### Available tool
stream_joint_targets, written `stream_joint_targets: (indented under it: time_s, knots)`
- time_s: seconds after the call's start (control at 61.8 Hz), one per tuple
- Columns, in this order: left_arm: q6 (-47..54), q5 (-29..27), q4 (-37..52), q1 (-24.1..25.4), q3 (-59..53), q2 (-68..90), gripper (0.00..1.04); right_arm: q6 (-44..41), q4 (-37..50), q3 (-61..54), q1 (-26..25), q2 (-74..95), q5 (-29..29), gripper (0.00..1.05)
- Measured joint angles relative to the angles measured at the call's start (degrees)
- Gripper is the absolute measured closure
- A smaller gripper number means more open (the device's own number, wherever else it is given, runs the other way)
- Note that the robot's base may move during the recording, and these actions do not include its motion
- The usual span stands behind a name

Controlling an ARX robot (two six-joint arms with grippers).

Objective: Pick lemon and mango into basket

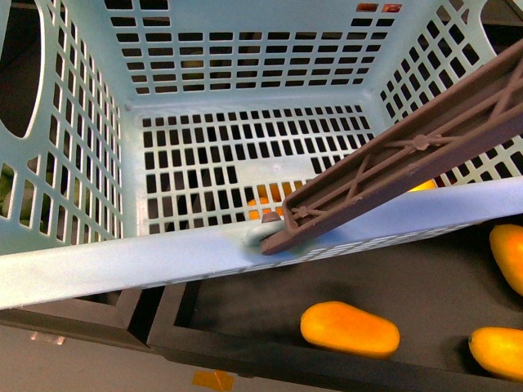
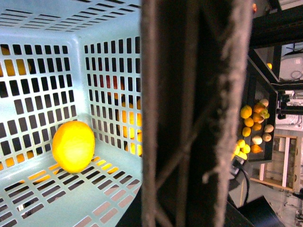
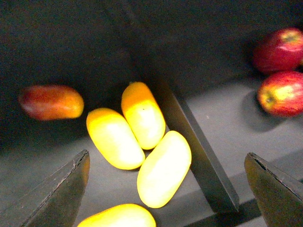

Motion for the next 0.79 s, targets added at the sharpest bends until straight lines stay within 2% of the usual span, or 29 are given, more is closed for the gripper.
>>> stream_joint_targets:
  time_s: [0.178,0.324,0.469,0.793]
  knots:
    - [-0.3,0.6,0.0,0.0,0.0,0.0,1.0,-8.9,7.6,3.6,1.0,17.7,0.7,0.09]
    - [-0.2,0.5,0.0,0.0,0.0,0.0,1.0,-11.6,9.7,6.9,4.0,29.1,0.9,0.09]
    - [-0.3,0.5,0.0,0.0,0.0,0.0,1.0,-10.7,10.2,11.8,7.8,38.1,1.1,0.09]
    - [-0.3,0.5,0.0,0.0,0.0,0.0,1.0,-5.7,6.7,23.5,11.9,48.5,2.0,0.09]
